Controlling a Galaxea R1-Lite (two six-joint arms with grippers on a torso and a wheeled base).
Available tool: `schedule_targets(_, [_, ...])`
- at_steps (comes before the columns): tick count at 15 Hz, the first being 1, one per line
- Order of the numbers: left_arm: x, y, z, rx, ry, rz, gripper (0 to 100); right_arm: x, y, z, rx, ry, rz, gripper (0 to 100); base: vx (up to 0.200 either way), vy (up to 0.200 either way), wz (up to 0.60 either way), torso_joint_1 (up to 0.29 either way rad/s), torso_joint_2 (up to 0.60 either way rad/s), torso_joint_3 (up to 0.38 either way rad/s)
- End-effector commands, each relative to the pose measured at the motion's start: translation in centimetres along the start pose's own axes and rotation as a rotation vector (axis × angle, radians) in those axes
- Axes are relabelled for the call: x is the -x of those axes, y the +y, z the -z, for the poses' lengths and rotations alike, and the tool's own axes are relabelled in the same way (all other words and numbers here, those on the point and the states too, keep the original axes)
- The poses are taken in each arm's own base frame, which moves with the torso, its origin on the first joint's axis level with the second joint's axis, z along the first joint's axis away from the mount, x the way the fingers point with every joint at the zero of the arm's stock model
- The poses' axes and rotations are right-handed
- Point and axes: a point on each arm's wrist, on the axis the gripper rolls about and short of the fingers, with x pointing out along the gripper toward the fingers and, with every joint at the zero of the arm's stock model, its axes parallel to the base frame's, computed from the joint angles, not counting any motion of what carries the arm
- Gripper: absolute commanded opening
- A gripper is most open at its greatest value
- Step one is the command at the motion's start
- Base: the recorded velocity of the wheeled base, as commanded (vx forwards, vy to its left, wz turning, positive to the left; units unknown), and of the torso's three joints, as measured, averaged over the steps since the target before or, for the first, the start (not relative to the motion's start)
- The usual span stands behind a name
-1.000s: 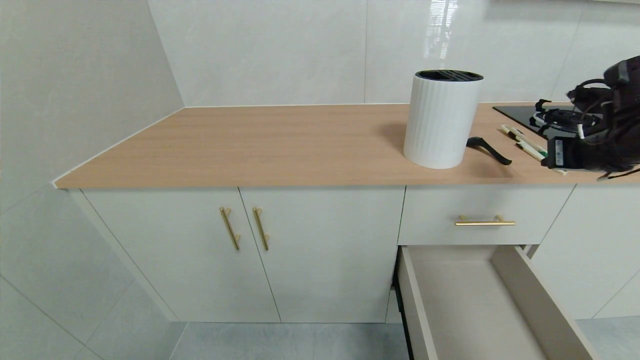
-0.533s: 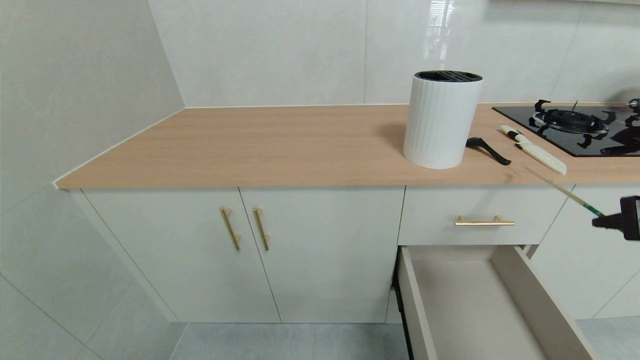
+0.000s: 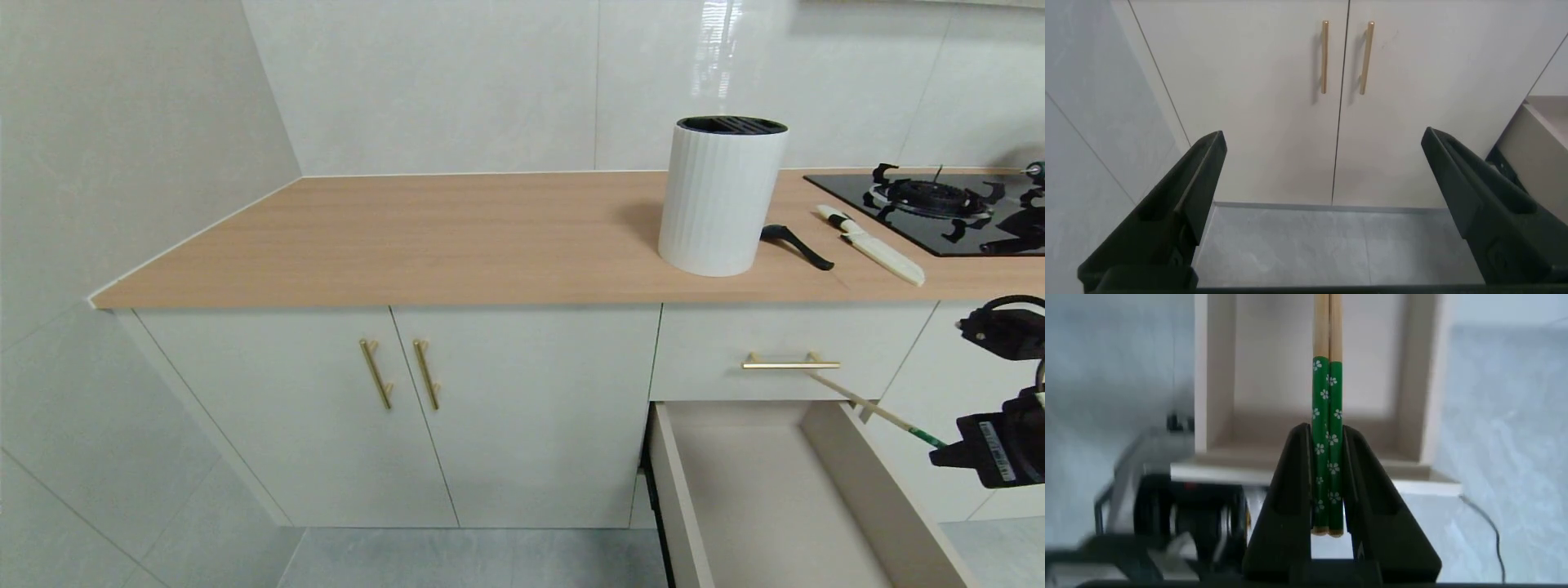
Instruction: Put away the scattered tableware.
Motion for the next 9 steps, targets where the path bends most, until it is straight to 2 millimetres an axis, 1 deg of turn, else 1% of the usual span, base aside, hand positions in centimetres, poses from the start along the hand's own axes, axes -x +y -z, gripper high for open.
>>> schedule_targets(1, [0.0,0.0,0.0,0.000,0.002,0.000,100,-5.0,1.3,0.0,0.042,0.123,-0.026,0,0.000,0.000,0.00,0.000,0.00,0.000])
schedule_targets(2, [0.0,0.0,0.0,0.000,0.002,0.000,100,-6.0,1.3,0.2,0.042,0.132,-0.024,0,0.000,0.000,0.00,0.000,0.00,0.000])
schedule_targets(4, [0.0,0.0,0.0,0.000,0.002,0.000,100,-7.4,1.5,0.4,0.048,0.141,-0.026,0,0.000,0.000,0.00,0.000,0.00,0.000])
schedule_targets(6, [0.0,0.0,0.0,0.000,0.002,0.000,100,-8.3,2.3,0.6,0.071,0.173,-0.038,0,0.000,0.000,0.00,0.000,0.00,0.000])
schedule_targets(9, [0.0,0.0,0.0,0.000,0.002,0.000,100,-9.9,3.0,0.5,0.048,0.151,-0.047,0,0.000,0.000,0.00,0.000,0.00,0.000])
